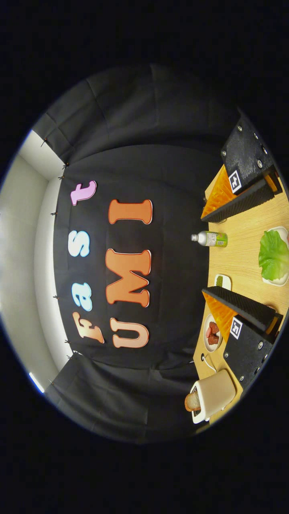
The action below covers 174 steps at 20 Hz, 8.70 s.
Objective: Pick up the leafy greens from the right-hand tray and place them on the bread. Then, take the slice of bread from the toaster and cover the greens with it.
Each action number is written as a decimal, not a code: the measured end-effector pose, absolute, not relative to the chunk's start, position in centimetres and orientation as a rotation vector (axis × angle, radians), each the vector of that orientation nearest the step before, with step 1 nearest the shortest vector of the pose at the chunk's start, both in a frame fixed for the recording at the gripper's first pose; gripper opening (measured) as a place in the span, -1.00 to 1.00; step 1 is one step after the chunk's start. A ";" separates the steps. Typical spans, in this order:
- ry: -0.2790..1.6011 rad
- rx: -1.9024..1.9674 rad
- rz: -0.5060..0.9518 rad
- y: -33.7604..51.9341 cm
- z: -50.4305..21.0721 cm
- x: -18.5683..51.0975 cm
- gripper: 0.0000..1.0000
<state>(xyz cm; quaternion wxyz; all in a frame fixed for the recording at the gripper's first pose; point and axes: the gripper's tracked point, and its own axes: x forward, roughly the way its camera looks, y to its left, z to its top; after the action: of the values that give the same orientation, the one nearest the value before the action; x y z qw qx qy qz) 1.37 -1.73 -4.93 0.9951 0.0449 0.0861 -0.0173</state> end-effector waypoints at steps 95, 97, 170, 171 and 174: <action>1.005 0.164 0.560 22.8 -20.6 -3.4 -0.94; 1.025 0.164 0.571 23.6 -21.2 -3.8 -0.95; 1.010 0.519 0.791 42.1 0.1 2.4 -0.83; 0.993 0.540 0.797 41.4 0.8 2.4 -0.84; 0.945 0.563 0.795 38.9 1.8 2.1 -0.84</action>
<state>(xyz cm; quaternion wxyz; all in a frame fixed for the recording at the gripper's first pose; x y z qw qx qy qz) 2.10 38.94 1.83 0.7784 0.2603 0.4372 0.3676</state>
